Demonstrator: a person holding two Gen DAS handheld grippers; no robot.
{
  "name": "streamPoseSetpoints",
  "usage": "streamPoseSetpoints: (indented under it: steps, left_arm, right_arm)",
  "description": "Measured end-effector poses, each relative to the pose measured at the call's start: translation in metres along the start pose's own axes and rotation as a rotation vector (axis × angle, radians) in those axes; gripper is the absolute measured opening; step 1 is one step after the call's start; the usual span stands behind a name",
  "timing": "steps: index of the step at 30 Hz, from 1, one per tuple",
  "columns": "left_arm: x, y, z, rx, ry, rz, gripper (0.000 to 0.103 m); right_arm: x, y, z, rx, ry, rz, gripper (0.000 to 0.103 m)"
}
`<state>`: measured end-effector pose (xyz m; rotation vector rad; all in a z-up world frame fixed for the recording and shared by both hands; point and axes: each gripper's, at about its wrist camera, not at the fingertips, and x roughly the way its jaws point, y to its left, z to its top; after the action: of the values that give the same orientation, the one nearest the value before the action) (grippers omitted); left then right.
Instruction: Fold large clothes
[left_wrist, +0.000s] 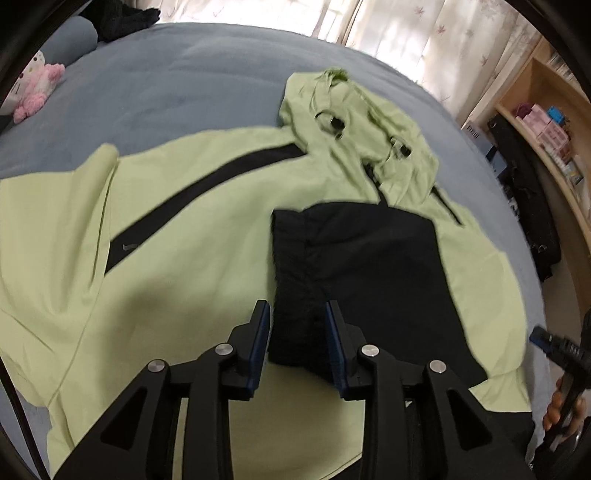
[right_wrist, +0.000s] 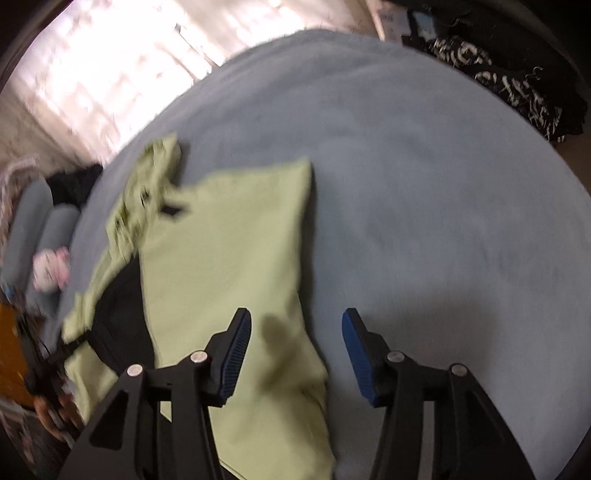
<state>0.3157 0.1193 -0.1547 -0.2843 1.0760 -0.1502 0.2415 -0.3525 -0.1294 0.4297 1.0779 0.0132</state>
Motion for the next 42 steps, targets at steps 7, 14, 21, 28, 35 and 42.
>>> streamPoseSetpoints:
  steps: [7,14,21,28,35,42]
  left_arm:
    - [0.017,-0.004,-0.012,0.029,0.027,0.046,0.028]
    - [0.002,-0.007,-0.012,0.017,-0.019,0.040,0.021]
    - [0.008,-0.012,-0.018,0.080,0.016,0.100,0.021]
    - [-0.038,-0.022,-0.019,0.173,-0.109,0.187,0.036]
    - [-0.050,-0.043,-0.021,0.143,-0.098,0.078,0.036]
    - [-0.019,-0.086,-0.036,0.134,-0.031,0.013,0.036]
  right_arm:
    - [0.013,-0.006,-0.023,-0.022,0.010,0.082,0.027]
    - [-0.019,0.013,-0.043,-0.069,-0.088,-0.028,0.007]
    - [-0.001,0.006,-0.037,0.015,-0.026,-0.095,0.009]
    - [-0.047,0.042,-0.040,-0.094,-0.163,-0.166,0.010]
    - [-0.044,0.113,-0.048,-0.243,-0.224,-0.137,0.010]
    - [0.013,0.169,-0.062,-0.289,-0.064,0.084,0.010]
